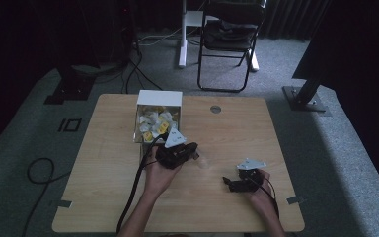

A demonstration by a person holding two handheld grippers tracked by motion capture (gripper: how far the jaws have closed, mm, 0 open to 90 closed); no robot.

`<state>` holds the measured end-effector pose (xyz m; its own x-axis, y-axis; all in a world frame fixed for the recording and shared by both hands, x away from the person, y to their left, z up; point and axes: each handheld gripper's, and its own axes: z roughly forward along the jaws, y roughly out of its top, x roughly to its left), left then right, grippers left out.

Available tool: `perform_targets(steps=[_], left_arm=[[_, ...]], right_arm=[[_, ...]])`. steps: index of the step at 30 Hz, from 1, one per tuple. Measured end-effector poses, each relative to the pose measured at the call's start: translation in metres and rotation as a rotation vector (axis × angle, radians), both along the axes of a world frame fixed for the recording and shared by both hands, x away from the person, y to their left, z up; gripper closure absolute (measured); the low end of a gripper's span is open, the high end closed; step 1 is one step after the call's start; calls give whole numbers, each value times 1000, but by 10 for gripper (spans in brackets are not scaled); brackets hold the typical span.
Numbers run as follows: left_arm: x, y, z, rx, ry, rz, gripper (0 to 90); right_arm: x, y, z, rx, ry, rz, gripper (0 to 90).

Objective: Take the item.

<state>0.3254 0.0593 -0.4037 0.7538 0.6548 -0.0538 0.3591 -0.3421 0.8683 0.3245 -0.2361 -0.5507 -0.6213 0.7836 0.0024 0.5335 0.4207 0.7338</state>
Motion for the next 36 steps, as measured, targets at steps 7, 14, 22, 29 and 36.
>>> perform_targets(steps=[7, 14, 22, 29, 36], left_arm=[[2, -4, 4, -4, -6, 1, 879], [4, -9, 8, -3, -12, 1, 877], [8, -14, 10, -9, -17, 3, 873], [12, -18, 13, -9, -21, 4, 869], [15, -23, 15, -18, -24, 3, 885]], right_arm=[[0, 0, 0, 0, 0, 0, 178], [0, 0, 0, 0, 0, 0, 178], [0, 0, 0, 0, 0, 1, 177], [0, 0, 0, 1, 0, 0, 178], [0, 0, 0, 1, 1, 0, 177]])
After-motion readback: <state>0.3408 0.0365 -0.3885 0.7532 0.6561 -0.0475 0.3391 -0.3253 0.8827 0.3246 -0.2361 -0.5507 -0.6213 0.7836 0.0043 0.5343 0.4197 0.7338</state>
